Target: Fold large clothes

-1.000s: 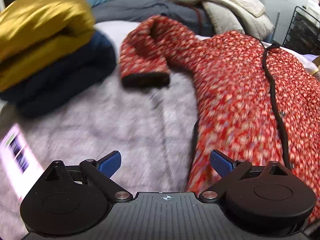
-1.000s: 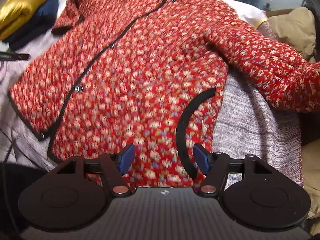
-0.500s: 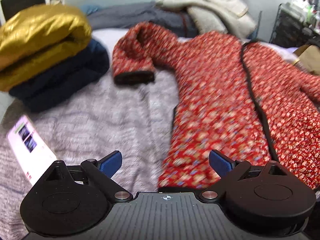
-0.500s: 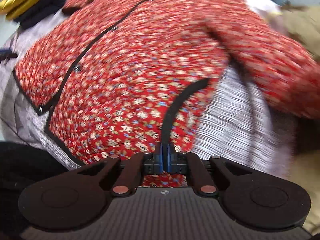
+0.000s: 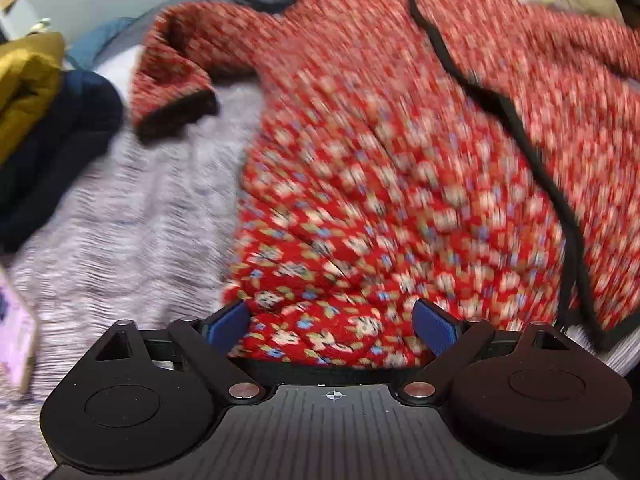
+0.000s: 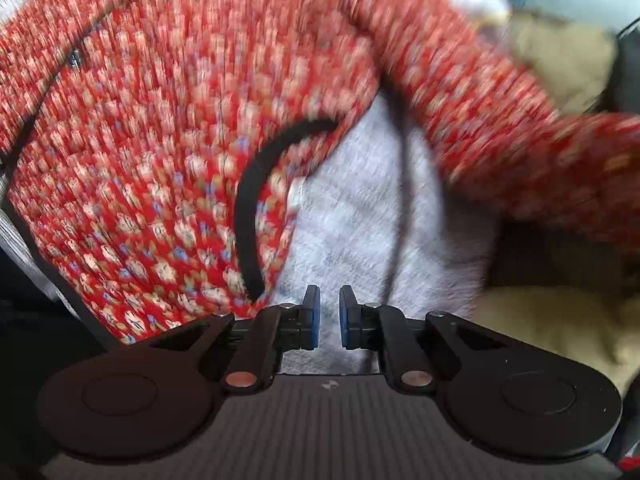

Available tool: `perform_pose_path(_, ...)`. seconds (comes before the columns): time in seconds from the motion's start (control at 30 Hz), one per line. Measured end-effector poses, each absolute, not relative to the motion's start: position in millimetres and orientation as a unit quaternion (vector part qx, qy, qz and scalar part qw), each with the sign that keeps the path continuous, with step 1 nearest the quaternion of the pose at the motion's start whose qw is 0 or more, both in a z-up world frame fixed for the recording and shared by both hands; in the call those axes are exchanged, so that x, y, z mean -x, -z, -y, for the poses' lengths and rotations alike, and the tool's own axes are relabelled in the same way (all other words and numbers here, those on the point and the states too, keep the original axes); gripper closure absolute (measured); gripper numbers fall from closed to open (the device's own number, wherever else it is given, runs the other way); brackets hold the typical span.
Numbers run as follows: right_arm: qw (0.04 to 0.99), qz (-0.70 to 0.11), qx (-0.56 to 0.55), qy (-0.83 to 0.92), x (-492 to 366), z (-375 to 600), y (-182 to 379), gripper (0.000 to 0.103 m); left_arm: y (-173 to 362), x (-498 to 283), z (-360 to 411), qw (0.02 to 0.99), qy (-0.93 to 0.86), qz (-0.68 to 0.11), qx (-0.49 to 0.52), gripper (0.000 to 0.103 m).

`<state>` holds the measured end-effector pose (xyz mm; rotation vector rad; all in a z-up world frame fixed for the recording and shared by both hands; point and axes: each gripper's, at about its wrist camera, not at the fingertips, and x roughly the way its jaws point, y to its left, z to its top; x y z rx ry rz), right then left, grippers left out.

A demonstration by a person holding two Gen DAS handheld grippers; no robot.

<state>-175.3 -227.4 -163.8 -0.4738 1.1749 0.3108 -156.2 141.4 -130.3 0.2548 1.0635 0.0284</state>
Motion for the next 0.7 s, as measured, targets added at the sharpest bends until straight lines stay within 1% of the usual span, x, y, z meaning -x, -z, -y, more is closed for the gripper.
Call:
perform_pose_path(0.07, 0.821, -0.514, 0.181, -0.174, 178, 221, 138, 0.082, 102, 157, -146, 0.878, -0.034, -0.468, -0.093, 0.0)
perform_pose_path(0.1, 0.825, -0.505, 0.172, -0.187, 177, 211, 130, 0.072, 88, 157, -148, 0.893, -0.038, -0.442, -0.072, 0.0)
perform_pose_path(0.13, 0.827, -0.495, 0.169, -0.205, 177, 200, 125, 0.058, 78, 153, -148, 0.906, -0.03, -0.419, -0.049, 0.0)
perform_pose_path(0.2, 0.832, -0.468, 0.165, -0.249, 172, 173, 122, 0.043, 73, 133, -142, 0.918, 0.015, -0.396, -0.018, 0.0)
perform_pose_path(0.3, 0.824, -0.451, 0.154, -0.308, 149, 136, 135, 0.043, 93, 89, -120, 0.918, 0.058, -0.391, -0.028, 0.0)
perform_pose_path(0.37, 0.82, -0.458, 0.153, -0.307, 125, 118, 153, 0.043, 125, 60, -115, 0.894, 0.057, -0.443, -0.026, 0.0)
perform_pose_path(0.47, 0.81, -0.483, 0.185, -0.278, 111, 115, 192, 0.042, 177, 59, -127, 0.871, 0.034, -0.488, -0.048, 0.0)
perform_pose_path(0.5, 0.802, -0.498, 0.194, -0.268, 111, 121, 212, 0.041, 186, 67, -128, 0.879, 0.045, -0.471, -0.062, 0.0)
perform_pose_path(0.53, 0.81, -0.487, 0.179, -0.274, 114, 130, 222, 0.04, 190, 75, -125, 0.888, 0.051, -0.449, -0.084, 0.0)
perform_pose_path(0.57, 0.823, -0.463, 0.169, -0.282, 119, 135, 222, 0.04, 191, 75, -121, 0.888, 0.051, -0.446, -0.099, 0.0)
perform_pose_path(0.6, 0.821, -0.461, 0.184, -0.281, 121, 132, 219, 0.04, 185, 72, -118, 0.884, 0.049, -0.454, -0.102, 0.0)
perform_pose_path(0.7, 0.824, -0.461, 0.204, -0.26, 127, 122, 191, 0.04, 153, 74, -116, 0.886, 0.053, -0.458, -0.051, 0.0)
